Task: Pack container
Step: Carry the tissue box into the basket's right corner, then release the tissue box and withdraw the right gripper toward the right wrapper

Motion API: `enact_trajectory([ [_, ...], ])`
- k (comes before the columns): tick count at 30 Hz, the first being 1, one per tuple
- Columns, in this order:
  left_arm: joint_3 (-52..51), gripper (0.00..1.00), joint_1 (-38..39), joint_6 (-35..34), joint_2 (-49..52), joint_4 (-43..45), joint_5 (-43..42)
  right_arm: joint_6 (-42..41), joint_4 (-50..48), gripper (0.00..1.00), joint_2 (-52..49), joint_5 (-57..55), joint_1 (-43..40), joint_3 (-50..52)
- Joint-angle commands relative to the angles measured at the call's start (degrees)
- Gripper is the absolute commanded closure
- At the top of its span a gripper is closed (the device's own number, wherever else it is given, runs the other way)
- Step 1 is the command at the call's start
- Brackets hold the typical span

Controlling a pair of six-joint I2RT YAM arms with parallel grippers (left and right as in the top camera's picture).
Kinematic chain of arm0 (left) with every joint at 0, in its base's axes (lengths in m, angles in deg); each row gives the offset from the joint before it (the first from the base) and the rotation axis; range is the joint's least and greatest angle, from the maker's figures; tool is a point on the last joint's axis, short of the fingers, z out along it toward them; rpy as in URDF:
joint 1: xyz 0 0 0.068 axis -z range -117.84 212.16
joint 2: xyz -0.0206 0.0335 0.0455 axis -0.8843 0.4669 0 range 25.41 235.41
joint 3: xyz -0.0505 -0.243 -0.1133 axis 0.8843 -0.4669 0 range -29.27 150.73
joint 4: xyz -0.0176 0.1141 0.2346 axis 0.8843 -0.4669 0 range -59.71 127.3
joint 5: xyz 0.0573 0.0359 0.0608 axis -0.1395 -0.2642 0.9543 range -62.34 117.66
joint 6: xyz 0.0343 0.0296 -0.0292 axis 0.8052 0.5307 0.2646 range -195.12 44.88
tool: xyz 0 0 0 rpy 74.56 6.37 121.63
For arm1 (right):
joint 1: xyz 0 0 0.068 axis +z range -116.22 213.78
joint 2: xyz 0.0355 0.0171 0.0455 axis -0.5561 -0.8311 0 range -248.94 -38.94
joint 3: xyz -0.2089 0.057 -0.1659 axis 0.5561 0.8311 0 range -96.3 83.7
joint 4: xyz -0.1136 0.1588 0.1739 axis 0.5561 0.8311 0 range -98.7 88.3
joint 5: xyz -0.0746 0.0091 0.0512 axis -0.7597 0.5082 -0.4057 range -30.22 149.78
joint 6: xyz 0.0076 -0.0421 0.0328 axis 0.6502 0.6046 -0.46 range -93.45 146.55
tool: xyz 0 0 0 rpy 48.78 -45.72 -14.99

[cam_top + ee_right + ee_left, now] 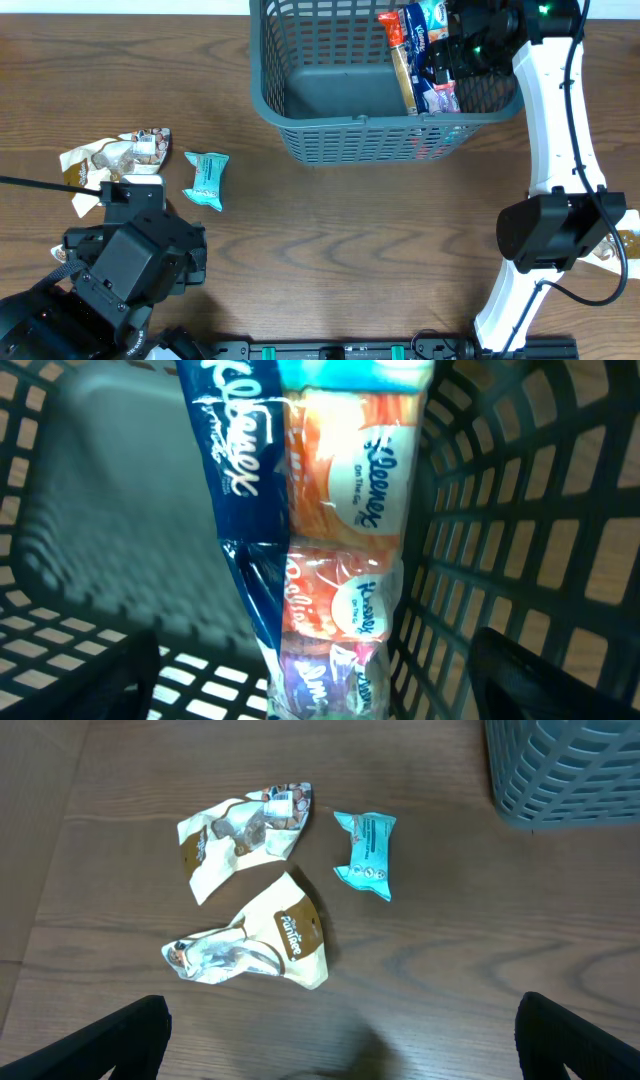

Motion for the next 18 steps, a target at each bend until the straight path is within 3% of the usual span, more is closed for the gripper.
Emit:
enact_trajectory([
  [1,0.8,0.01,0.1,0.0,0.0,-0.5,1.3,0.8,-0.6,0.13,0.9,0.1,0.4,0.0],
  [5,0.8,0.01,0.1,0.0,0.0,-0.5,1.3,1.5,-2.7,0.02,0.9,-0.7,0.3,-0.2],
  [9,0.8,0.01,0.1,0.0,0.0,-0.5,1.3,1.4,-4.2,0.01,1.1,-1.6,0.2,-4.1],
  [18,0.8,0.01,0.1,0.0,0.0,-0.5,1.3,1.2,-1.4,0.01,1.2,-14.7,-2.7,-29.9],
])
